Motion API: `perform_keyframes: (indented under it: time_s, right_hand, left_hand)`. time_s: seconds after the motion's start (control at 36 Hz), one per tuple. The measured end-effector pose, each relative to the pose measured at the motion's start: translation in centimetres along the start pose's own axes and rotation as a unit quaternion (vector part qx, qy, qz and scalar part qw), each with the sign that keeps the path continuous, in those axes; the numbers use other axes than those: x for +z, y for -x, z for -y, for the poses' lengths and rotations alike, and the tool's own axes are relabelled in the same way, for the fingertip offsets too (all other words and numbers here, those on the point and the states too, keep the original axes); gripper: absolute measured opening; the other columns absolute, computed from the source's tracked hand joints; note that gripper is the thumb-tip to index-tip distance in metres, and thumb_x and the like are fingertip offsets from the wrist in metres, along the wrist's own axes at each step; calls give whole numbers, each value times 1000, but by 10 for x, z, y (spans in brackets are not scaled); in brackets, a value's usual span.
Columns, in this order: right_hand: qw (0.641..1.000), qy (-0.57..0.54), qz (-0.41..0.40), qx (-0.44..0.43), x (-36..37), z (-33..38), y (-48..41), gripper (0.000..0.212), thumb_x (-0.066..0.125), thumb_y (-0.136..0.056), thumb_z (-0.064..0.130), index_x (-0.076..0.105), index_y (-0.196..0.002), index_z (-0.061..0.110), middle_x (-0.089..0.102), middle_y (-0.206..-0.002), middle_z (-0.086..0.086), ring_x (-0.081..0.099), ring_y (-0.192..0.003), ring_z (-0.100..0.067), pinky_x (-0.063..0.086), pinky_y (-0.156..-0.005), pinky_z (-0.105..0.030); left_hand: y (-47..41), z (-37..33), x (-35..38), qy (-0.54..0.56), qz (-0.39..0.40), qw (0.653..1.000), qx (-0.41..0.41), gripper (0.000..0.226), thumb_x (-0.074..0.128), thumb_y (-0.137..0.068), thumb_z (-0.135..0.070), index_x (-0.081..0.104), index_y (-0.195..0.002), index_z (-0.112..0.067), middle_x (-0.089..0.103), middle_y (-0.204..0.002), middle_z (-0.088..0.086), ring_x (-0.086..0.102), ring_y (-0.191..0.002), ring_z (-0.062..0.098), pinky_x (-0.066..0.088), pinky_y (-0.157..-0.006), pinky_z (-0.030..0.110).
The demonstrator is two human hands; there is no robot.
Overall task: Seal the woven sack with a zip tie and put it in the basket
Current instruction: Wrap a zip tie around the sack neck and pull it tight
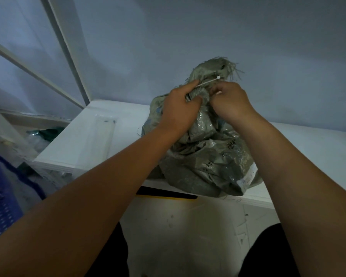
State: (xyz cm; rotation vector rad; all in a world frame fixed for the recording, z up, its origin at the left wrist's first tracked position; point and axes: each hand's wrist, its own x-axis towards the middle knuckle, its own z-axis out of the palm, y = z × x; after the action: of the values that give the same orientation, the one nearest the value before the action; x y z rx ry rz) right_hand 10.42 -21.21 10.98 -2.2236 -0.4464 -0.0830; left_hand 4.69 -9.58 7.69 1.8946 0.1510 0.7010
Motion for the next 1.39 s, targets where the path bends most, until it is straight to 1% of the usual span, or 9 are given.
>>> perform_keyframes:
  time_s: [0.08, 0.22, 0.36, 0.47, 0.61, 0.81, 0.97, 1.31, 1.39]
  right_hand:
    - [999, 31, 13, 2, -2, -6, -2, 26, 52, -85, 1, 75, -87, 11, 66, -81, 1, 58, -76, -13, 45, -60, -20]
    - [1000, -5, 4, 27, -7, -10, -6, 24, 61, -84, 5, 77, -73, 20, 71, -77, 6, 68, -81, -14, 57, -77, -28]
    - [999, -43, 2, 24, -6, -7, -4, 25, 64, -82, 7, 72, -66, 24, 70, -75, 8, 66, -79, -14, 56, -76, -29]
    - [996, -83, -39, 17, -1, -4, -5, 27, 66, -81, 5, 71, -63, 25, 71, -75, 8, 68, -79, -12, 57, -73, -28]
    - [980, -184, -67, 32, 2, -2, -7, 20, 76, -75, 6, 70, -66, 23, 73, -74, 0, 71, -71, -18, 60, -70, -33]
    - [960, -280, -29, 2, 2, 3, -1, 17, 78, -77, 3, 73, -67, 16, 74, -73, 0, 71, -71, -16, 57, -69, -27]
    - [955, -294, -46, -11, 5, 5, 0, 6, 79, -79, 6, 76, -76, 11, 70, -68, -3, 65, -64, -14, 59, -70, -28]
    - [955, -285, -64, -40, 9, 4, -1, 18, 79, -77, 3, 76, -70, 19, 73, -69, -2, 68, -66, -15, 62, -73, -33]
    - [957, -280, -69, -43, 11, 5, 1, 14, 78, -78, 3, 75, -72, 16, 71, -68, -2, 67, -64, -15, 61, -71, -33]
  left_hand:
    - [-1, 0, -1, 11, -1, 1000, -13, 44, 59, -96, -10, 56, -139, -16, 61, -135, -2, 56, -111, -2, 38, -87, -5]
    - [-3, 0, -4, 13, -14, 1000, -12, 43, 56, -95, -7, 59, -137, -17, 66, -113, -12, 56, -73, -23, 41, -69, -5]
    - [-6, 2, -6, 19, -37, 998, -38, 41, 54, -96, -13, 59, -137, -19, 70, -99, -7, 64, -78, 5, 48, -66, 2]
    - [-6, 3, -8, 18, -35, 998, -46, 39, 52, -97, -12, 61, -135, -18, 72, -84, 1, 53, -56, 0, 44, -51, 7]
    - [-6, 3, -8, 16, -37, 998, -45, 37, 52, -97, -16, 64, -132, -23, 76, -91, 6, 58, -63, 9, 51, -59, 16]
    - [-4, 0, -10, 14, -47, 999, -11, 28, 52, -97, -17, 73, -107, -33, 74, -94, 14, 69, -85, 33, 57, -77, 43]
    - [-3, -6, -9, 10, -55, 998, -11, 56, 52, -101, -40, 44, -56, -8, 36, -49, -1, 34, -48, 8, 28, -47, 23]
    - [-8, 4, -10, 21, -55, 998, -27, 51, 54, -98, -39, 64, -76, 6, 55, -63, 16, 47, -58, 14, 39, -57, 28]
    - [-8, 0, -6, -19, -62, 997, -42, 34, 53, -99, -40, 69, -103, -10, 62, -101, 12, 59, -83, 12, 52, -78, 30]
